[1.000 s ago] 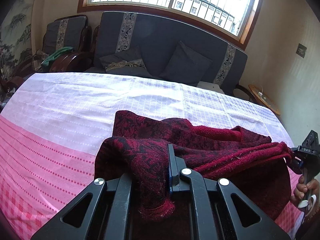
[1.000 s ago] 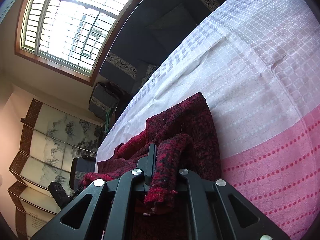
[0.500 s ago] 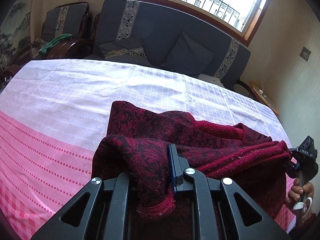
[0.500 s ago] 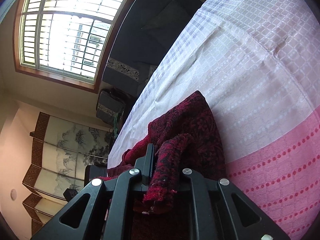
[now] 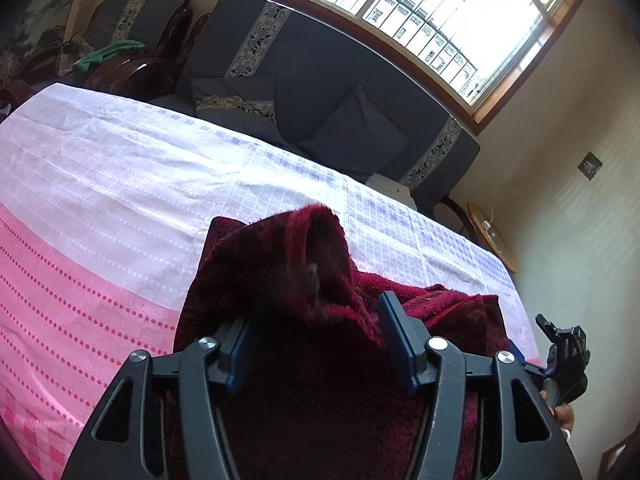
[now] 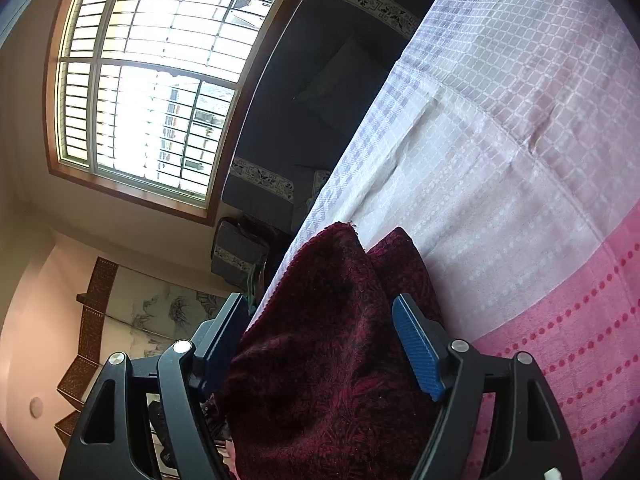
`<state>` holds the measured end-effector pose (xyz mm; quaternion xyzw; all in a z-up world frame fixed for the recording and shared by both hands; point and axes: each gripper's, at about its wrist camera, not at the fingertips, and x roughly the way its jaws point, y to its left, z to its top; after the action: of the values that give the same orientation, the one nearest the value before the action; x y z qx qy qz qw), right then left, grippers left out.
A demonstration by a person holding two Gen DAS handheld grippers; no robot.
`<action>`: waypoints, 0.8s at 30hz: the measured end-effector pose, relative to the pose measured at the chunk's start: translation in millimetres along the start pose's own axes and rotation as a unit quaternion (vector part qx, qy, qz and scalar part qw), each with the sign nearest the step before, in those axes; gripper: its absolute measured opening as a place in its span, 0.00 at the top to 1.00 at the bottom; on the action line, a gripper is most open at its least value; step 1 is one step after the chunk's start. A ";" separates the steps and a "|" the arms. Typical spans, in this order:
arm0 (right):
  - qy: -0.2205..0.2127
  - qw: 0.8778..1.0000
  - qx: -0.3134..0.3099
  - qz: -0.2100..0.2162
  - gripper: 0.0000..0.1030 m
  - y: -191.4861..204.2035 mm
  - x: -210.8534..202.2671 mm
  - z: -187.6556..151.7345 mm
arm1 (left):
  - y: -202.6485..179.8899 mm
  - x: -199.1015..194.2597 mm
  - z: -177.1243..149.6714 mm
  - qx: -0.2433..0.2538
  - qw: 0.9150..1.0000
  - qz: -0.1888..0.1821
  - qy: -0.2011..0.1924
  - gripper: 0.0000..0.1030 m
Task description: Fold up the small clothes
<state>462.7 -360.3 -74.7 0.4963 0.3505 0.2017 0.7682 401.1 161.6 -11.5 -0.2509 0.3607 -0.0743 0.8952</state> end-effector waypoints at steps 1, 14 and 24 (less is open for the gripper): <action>-0.002 1.000 -0.003 0.006 0.29 1.3 -2.2 -1.4 | -1.8 -6.5 1.4 0.005 1.000 0.004 -0.020 0.27; 0.043 0.990 -0.128 -0.031 0.29 41.2 15.8 -37.0 | -0.7 -8.4 -5.5 0.076 0.988 0.117 -0.059 0.18; 0.046 0.974 -0.187 -0.123 0.31 33.6 26.8 -54.7 | 13.3 16.7 -27.5 0.096 0.972 0.206 -0.065 0.18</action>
<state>441.6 -294.4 -67.7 0.2875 0.3997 0.1905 0.8493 393.9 157.0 -45.2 -0.0880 0.3367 0.0942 0.9328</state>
